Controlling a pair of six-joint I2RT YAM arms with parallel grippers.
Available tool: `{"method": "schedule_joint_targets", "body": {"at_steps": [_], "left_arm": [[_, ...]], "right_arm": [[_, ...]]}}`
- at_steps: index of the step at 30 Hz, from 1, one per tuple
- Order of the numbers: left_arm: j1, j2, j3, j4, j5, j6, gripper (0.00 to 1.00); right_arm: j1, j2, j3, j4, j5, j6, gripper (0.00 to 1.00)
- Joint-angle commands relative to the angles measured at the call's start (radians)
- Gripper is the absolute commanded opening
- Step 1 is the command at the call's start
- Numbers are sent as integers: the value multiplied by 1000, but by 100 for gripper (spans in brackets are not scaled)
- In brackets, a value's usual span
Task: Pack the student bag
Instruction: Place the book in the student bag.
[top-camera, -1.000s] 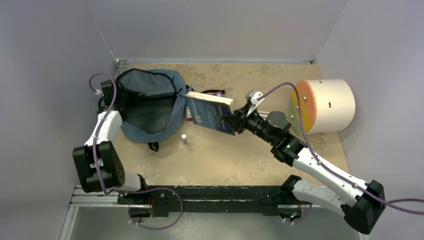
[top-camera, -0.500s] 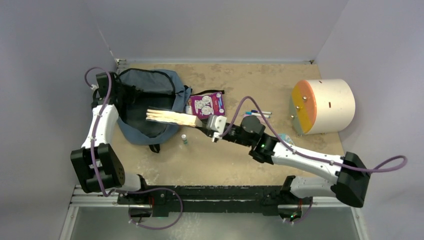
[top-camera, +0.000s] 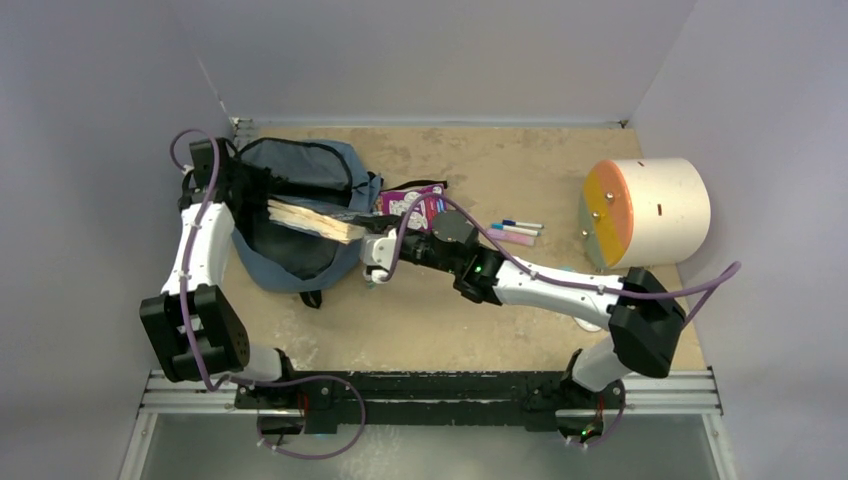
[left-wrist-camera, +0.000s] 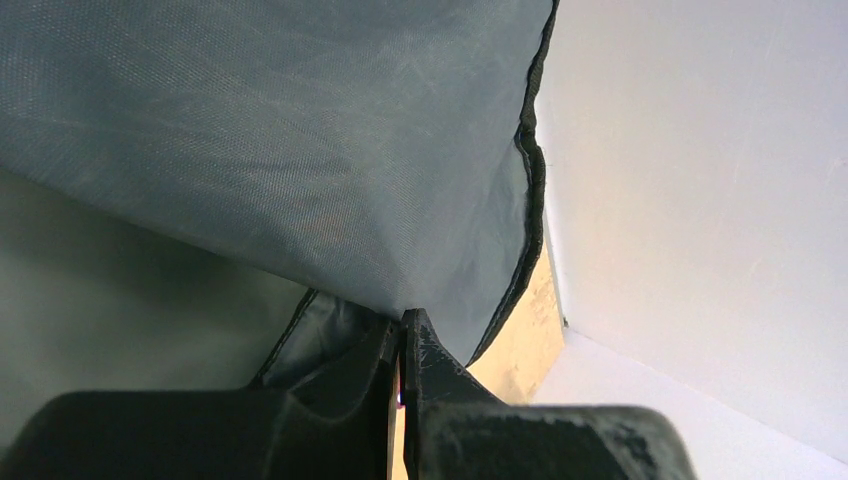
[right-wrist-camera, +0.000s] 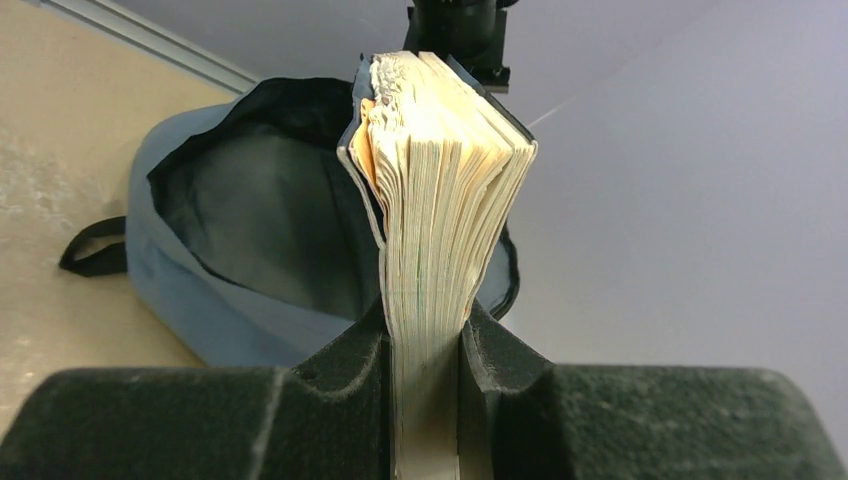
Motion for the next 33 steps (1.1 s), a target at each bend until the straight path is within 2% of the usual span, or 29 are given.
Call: {"method": "schedule_joint_targets", "body": {"at_steps": [1,10,16,30,33], "left_arm": [[9,-4,79,5,37,-10,0],[9,14,140,-32,55,-13,0],[10,6,138,-40,80,-27,0],[9,-14,157,-71,94,-32,0],[9,-17,158,-73,99,-32,0]], "right_arm": [[24,8,113,137,-19,-142,0],[41,86,149,83,28,-261,0],[51,192,223,109,88,-275,0],[65,509,473,180,318,-360,0],[73,591,541,205,426,-407,0]]}}
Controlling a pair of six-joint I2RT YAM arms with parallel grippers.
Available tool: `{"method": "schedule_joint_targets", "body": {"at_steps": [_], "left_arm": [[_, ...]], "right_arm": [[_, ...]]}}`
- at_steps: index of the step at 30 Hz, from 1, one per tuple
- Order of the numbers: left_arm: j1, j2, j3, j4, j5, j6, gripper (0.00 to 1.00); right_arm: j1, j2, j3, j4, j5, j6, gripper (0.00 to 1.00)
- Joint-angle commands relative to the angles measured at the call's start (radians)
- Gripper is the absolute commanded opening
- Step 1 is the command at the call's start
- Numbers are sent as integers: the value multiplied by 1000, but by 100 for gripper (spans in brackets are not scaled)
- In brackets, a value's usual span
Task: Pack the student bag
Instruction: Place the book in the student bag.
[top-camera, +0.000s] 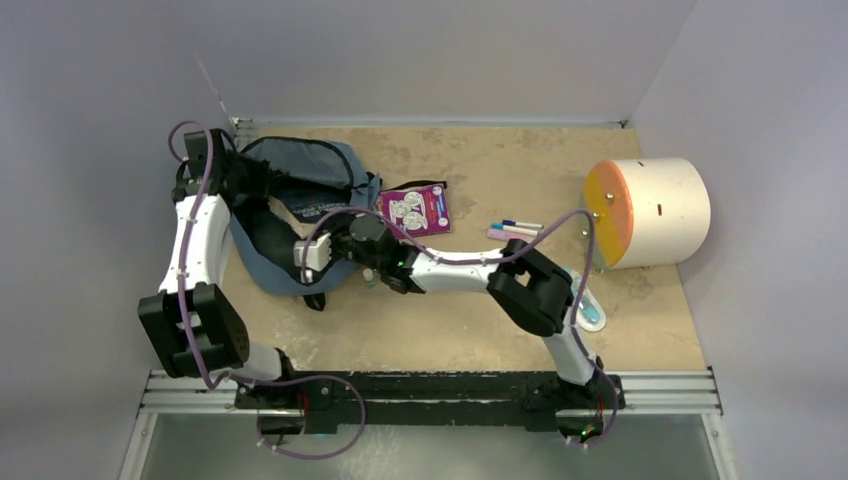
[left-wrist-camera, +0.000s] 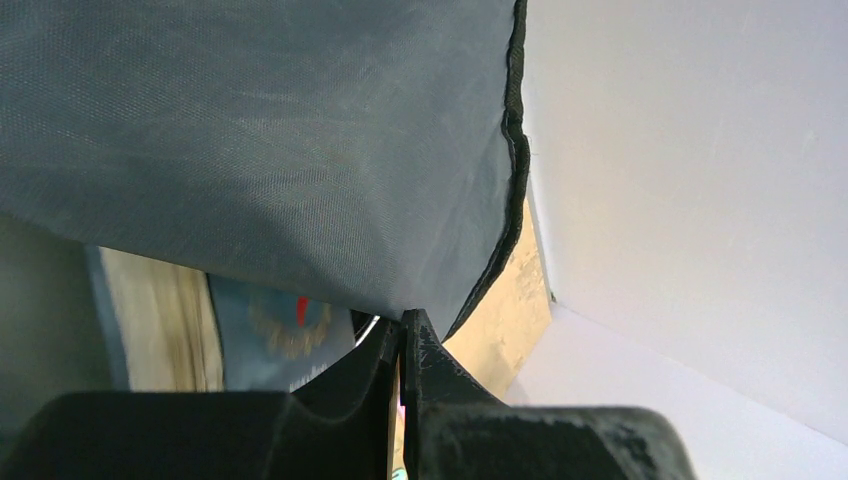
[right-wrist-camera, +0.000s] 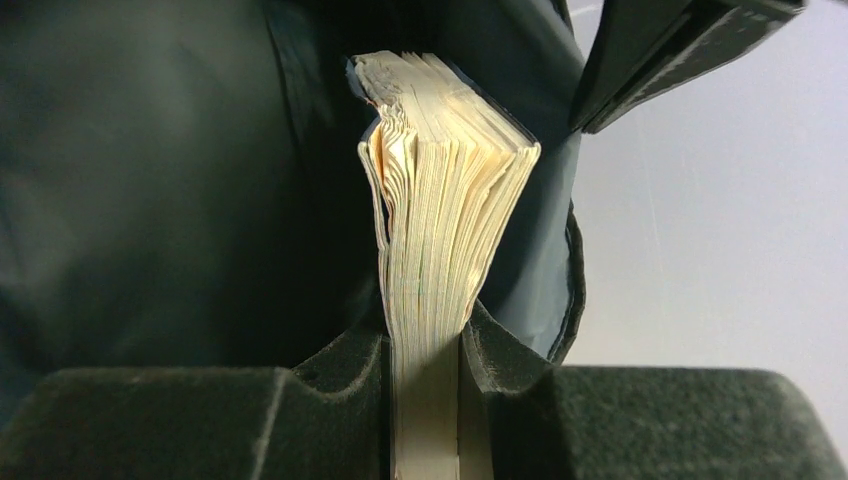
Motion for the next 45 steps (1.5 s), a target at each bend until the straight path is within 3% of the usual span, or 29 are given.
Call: {"method": "schedule_joint_targets", "body": {"at_steps": [1,4,19,26,27,30,35,39,45], "left_arm": [[5,-42,59,21,44,-31,0],[5,-44,63,19,54,-34,0],[4,-51,70,6,78,-38,0],[5,-56,57,4,71,-31,0],[4,-57,54,2,70,-30,0],[5,-61,46,3,72,-30,0],[5,-75,47,-5,54,-12,0],[6,-89,59,-5,42,-2,0],[5,-106,89,-22,-10,35,0]], "right_arm": [[16,53,158,219,193,-124,0],[23,144,245,224,297,-172,0],[31,538,761,52,468,-255,0],[31,573,762,61,466,-202,0],[31,575,764,49,459,-196,7],[31,569,783,-11,424,-131,44],[31,490,760,-75,341,13,65],[31,414,725,-173,261,90,91],[30,245,568,-216,145,185,95]]}}
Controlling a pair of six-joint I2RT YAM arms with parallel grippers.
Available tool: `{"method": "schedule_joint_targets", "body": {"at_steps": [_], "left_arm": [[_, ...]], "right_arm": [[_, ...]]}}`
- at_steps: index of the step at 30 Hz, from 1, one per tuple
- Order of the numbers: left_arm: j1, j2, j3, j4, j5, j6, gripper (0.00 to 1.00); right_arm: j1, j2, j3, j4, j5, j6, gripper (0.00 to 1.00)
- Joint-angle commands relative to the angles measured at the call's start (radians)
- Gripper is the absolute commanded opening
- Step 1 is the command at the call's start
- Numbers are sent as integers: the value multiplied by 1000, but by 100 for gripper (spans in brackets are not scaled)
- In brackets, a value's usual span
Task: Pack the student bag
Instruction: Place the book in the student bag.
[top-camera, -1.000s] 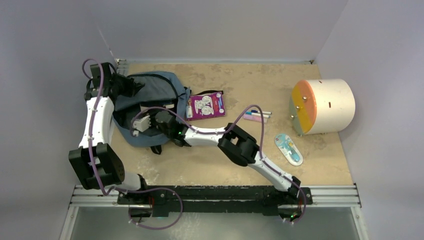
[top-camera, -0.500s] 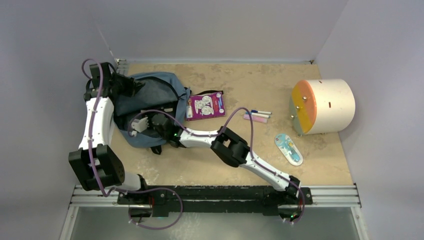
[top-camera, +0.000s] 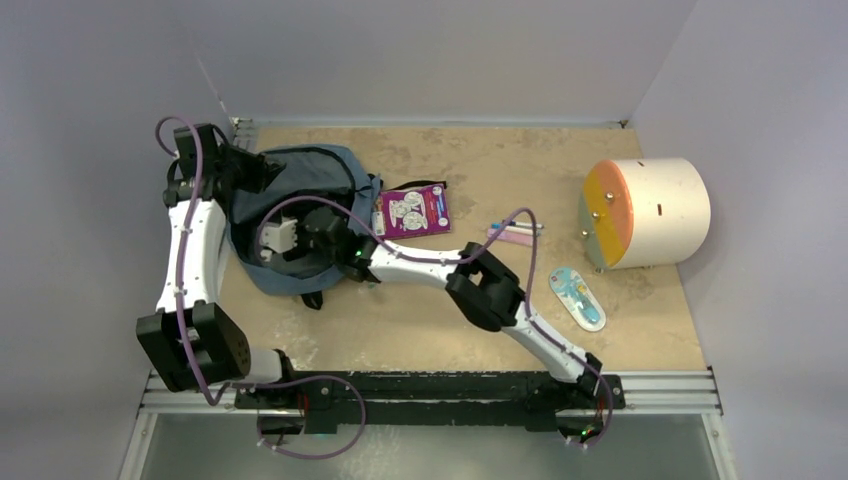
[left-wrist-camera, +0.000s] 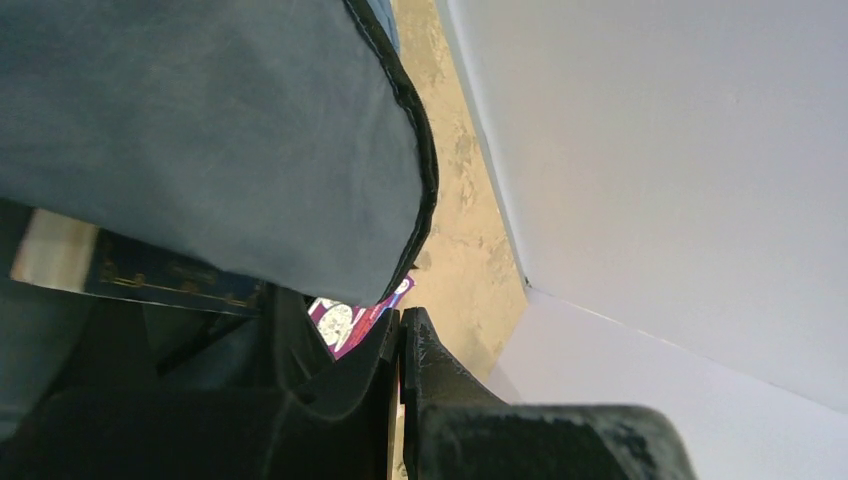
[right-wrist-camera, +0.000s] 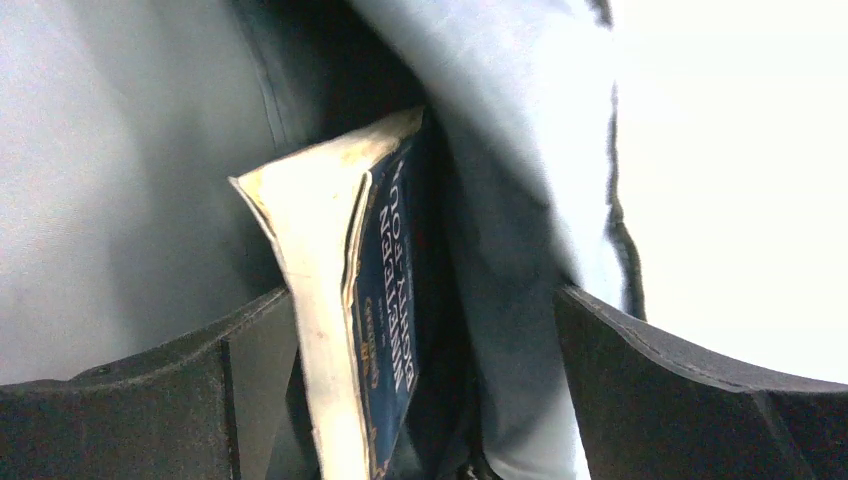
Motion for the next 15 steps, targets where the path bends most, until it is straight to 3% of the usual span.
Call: {"method": "schedule_joint_targets", "body": {"at_steps": [1,10,15], "left_arm": [[5,-46,57,2,-53,47,0],[5,-85,2,9,-85,86,0],[6,-110,-50,25,-74,130,0]], "right_arm": [[1,-223,-72,46,-126,136,95],[-1,-488,-304,60,-323,333,94],[-29,-602,-439,137,-207,584,92]]}}
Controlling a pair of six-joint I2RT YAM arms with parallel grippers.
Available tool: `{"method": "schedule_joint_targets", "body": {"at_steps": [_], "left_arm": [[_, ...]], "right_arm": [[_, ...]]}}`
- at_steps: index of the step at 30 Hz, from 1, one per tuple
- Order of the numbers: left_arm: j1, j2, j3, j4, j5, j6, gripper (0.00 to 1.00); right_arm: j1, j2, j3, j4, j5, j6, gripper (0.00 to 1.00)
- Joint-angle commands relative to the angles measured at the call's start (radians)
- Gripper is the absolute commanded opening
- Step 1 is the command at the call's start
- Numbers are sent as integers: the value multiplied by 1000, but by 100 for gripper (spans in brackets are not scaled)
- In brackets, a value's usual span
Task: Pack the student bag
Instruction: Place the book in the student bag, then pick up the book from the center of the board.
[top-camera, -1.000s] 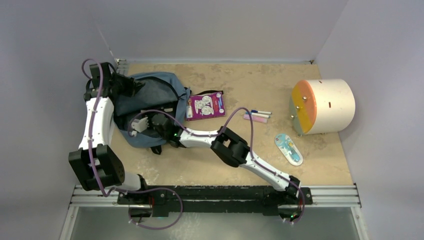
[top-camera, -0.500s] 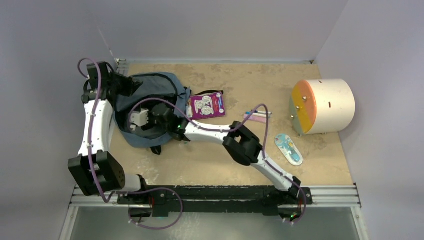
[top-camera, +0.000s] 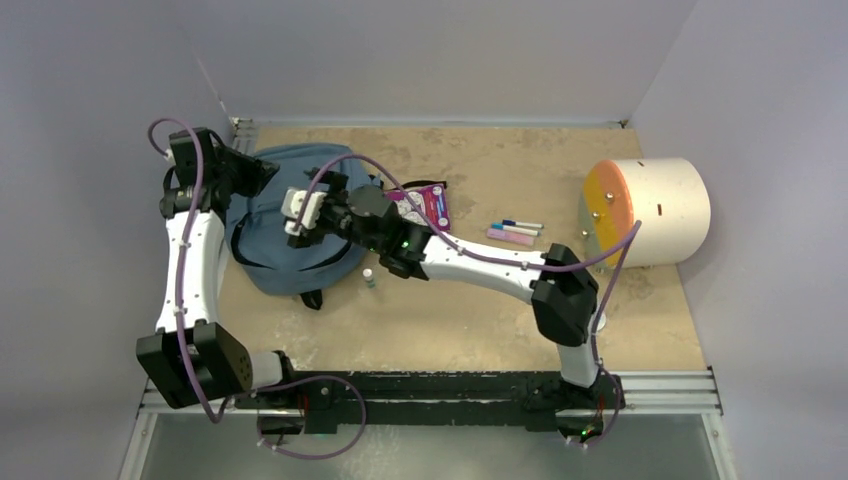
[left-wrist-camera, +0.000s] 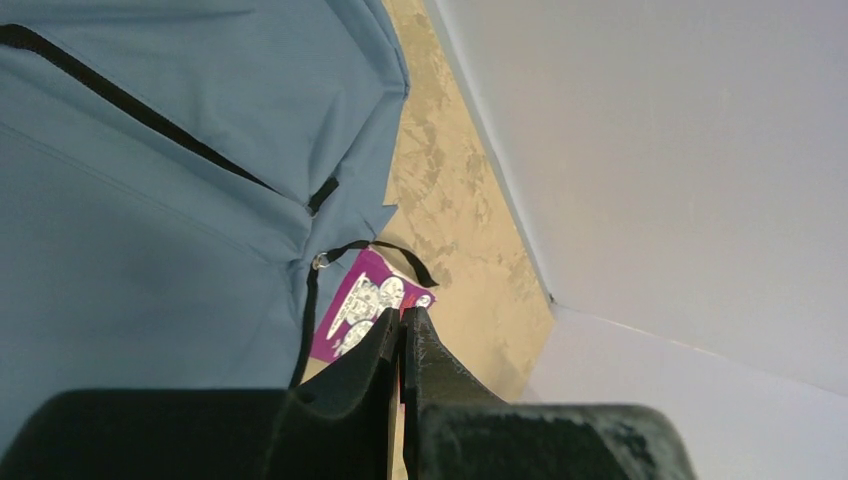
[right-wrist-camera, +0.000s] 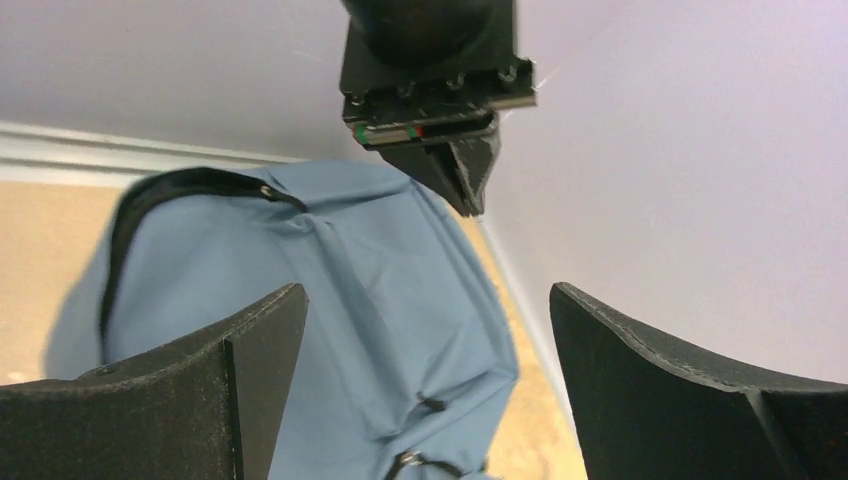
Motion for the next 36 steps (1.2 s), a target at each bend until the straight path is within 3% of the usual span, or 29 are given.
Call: {"method": "schedule_joint_targets", "body": {"at_steps": [1,6,9,15,22,27,36], "left_arm": [[5,-48,-52,46,-1,72,0],[-79,-91,-159,196,76,188,1],[-198,-43,-148,214,65,313,7],[-366,114,-75,206,120,495,22],[-540,327,48,189,69,601,50],[-594,488,169,138,8,646,52],[-617,617,177,141,-125,660,52]], "right_arm": [[-32,-100,-110,69,106,309,92],[-79,-252,-259,-33,293,671,91],[-171,-313,-310,-178,248,864,90],[-382,-405,-436,-269,125,1033,88],[-576,-319,-421,-362,-6,1135,93],[-682,-208,-380,-331,-172,1187,94],[-728,-4,-305,-303,-236,1211,87]]}}
